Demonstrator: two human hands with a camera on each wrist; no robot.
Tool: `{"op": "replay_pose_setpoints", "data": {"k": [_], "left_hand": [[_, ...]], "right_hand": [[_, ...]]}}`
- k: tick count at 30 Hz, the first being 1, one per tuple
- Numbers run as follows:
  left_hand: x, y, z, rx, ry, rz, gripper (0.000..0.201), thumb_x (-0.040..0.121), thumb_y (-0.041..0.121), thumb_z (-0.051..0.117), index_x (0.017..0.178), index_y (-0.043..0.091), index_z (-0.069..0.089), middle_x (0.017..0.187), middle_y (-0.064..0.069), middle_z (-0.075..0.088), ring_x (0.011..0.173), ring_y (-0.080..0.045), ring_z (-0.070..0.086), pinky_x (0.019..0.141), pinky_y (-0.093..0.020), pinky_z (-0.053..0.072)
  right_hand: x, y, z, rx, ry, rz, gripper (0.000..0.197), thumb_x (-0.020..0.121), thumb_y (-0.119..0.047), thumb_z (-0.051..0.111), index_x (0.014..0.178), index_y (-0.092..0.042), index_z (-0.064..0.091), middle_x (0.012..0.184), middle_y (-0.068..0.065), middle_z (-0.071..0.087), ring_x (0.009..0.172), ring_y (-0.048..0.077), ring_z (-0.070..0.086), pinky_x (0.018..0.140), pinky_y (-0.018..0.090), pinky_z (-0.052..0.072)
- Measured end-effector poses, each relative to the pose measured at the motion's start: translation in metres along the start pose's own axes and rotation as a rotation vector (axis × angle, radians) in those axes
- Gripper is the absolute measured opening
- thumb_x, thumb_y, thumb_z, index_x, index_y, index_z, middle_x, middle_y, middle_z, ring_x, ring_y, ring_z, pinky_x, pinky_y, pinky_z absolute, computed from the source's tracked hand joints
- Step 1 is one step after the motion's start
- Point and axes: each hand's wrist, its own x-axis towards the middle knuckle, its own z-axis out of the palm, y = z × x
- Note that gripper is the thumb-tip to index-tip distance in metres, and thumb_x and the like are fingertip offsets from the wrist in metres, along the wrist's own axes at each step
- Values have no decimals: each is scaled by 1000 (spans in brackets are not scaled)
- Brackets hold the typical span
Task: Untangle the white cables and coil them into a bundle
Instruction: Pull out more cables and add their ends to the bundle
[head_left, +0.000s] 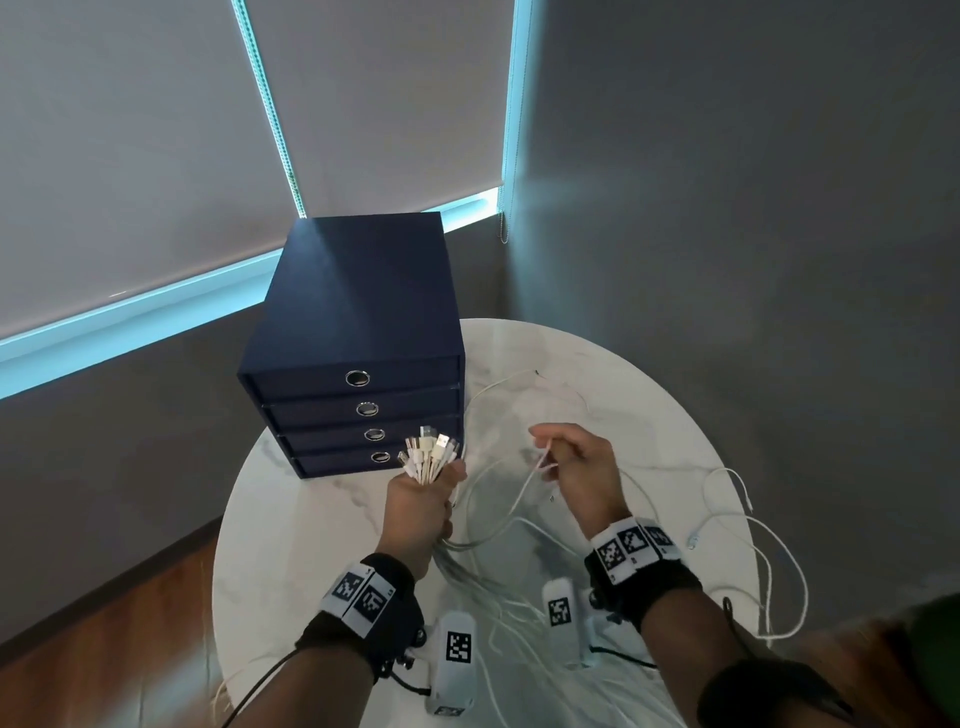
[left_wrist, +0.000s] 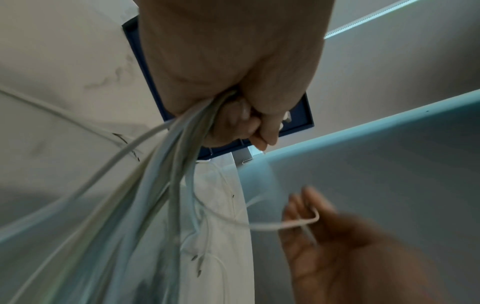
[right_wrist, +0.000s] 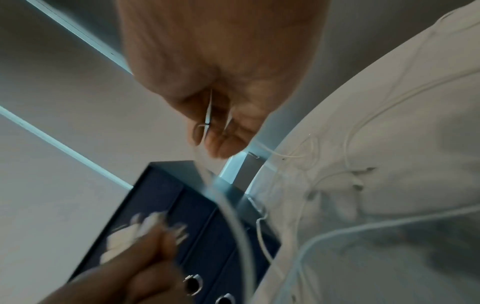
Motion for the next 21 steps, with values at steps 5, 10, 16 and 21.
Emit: {"op": "replay_pose_setpoints", "data": {"k": [5, 10, 16, 21], "left_hand": [[-4, 8, 6, -117, -81, -30, 23, 95, 25, 67, 91, 3, 71, 79, -11, 69, 46, -12, 32, 40, -22, 26], [-9, 14, 5, -8, -103, 12, 20, 94, 18, 67, 92, -1, 71, 80, -10, 73, 42, -13, 38, 38, -22, 27], [-16, 6, 2, 177, -211, 138, 26, 92, 14, 70, 68, 4, 66, 53, -7, 54, 40, -13, 29, 41, -22, 25], [-26, -6, 4, 458, -373, 69, 41, 90, 8, 68, 50, 17, 64, 44, 5, 54, 34, -8, 31, 37, -19, 25]], "right_hand": [[-37, -13, 37, -74, -329, -98, 24, 94, -10, 57, 82, -24, 72, 72, 1, 71, 57, 21, 63, 58, 34, 55], [-55, 12, 44, -93, -440, -17, 32, 90, 5, 48, 73, -12, 69, 77, -8, 68, 56, 14, 63, 59, 29, 53], [-22, -7, 39, 411, -265, 417, 20, 89, -24, 52, 89, -7, 63, 84, 14, 69, 75, 28, 66, 64, 31, 49], [17, -48, 23, 698, -159, 413, 21, 98, -15, 48, 99, 0, 62, 74, 14, 62, 58, 24, 59, 57, 31, 50]]}}
